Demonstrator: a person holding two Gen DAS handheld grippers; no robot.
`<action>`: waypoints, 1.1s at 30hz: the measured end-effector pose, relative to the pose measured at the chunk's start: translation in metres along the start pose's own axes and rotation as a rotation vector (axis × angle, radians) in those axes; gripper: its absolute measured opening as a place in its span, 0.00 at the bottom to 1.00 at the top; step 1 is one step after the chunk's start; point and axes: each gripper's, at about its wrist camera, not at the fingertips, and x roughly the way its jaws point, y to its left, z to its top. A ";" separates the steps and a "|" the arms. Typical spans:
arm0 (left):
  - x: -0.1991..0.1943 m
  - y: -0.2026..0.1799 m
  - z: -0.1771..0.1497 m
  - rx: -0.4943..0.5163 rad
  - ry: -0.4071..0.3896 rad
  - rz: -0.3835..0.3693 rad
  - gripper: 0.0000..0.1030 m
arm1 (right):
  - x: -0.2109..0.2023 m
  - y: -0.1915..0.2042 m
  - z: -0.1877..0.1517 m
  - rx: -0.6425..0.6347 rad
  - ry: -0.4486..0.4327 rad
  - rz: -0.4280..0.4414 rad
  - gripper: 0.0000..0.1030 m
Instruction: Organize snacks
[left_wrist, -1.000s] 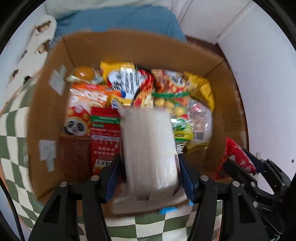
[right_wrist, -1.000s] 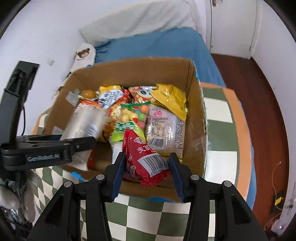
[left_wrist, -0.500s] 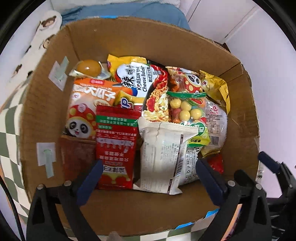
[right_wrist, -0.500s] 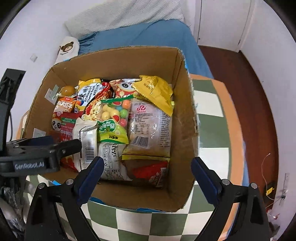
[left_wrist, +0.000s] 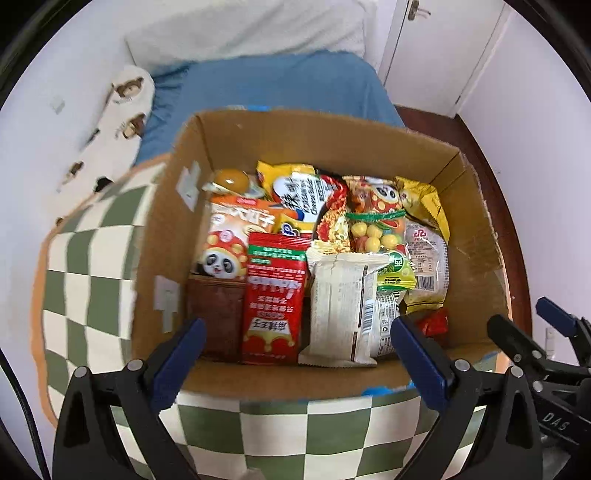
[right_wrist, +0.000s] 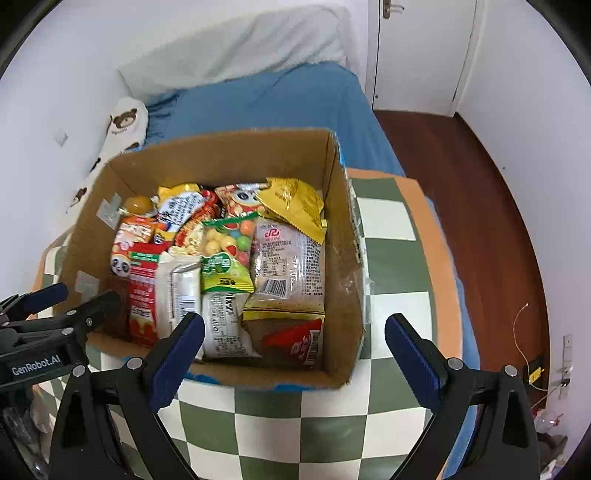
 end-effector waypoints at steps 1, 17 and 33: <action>-0.007 0.000 -0.004 0.001 -0.043 0.020 0.99 | -0.008 0.000 -0.003 -0.003 -0.015 -0.004 0.97; -0.143 0.000 -0.098 -0.026 -0.347 0.026 0.99 | -0.176 0.011 -0.092 -0.044 -0.277 0.043 0.97; -0.232 -0.004 -0.177 0.014 -0.504 0.081 0.99 | -0.289 0.022 -0.164 -0.053 -0.425 0.050 1.00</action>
